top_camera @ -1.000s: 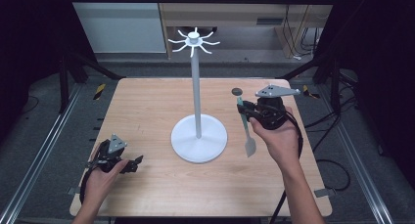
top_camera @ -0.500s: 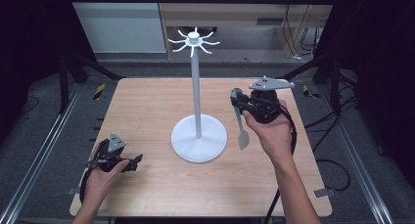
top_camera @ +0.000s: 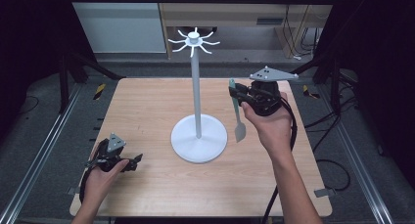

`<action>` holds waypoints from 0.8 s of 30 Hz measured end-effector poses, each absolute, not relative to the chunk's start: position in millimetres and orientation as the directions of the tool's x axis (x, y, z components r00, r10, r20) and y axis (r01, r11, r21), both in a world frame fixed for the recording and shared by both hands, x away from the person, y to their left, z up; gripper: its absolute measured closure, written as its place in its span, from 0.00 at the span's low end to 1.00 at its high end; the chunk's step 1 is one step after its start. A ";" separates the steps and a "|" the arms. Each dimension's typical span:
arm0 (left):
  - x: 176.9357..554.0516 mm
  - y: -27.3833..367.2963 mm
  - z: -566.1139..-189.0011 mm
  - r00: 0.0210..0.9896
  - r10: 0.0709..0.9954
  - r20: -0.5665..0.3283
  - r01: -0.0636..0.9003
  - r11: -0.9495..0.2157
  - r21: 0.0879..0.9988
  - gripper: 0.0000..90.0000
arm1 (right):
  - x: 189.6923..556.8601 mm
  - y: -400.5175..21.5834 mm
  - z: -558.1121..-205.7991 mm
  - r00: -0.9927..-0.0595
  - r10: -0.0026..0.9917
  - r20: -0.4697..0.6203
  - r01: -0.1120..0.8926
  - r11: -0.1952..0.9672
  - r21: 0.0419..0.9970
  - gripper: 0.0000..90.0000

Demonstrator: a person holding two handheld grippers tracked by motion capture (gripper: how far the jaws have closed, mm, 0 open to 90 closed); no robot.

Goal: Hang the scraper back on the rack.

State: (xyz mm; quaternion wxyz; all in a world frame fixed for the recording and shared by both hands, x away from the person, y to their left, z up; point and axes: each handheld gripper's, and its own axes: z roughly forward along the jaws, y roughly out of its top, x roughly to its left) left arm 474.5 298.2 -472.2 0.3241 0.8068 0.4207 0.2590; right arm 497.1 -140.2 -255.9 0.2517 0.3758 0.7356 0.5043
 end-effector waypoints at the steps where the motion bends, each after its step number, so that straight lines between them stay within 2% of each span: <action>1: 474.5 298.3 -472.4 0.511 0.847 0.143 0.512 -0.434 0.741 0.04 | 496.4 -138.0 -253.3 -0.595 0.804 0.012 0.290 0.201 0.935 0.83; 24: 473.8 298.3 -472.8 0.512 0.847 0.140 0.514 -0.433 0.741 0.04 | 489.1 -121.3 -235.7 -0.612 0.791 0.018 0.231 0.157 0.960 0.83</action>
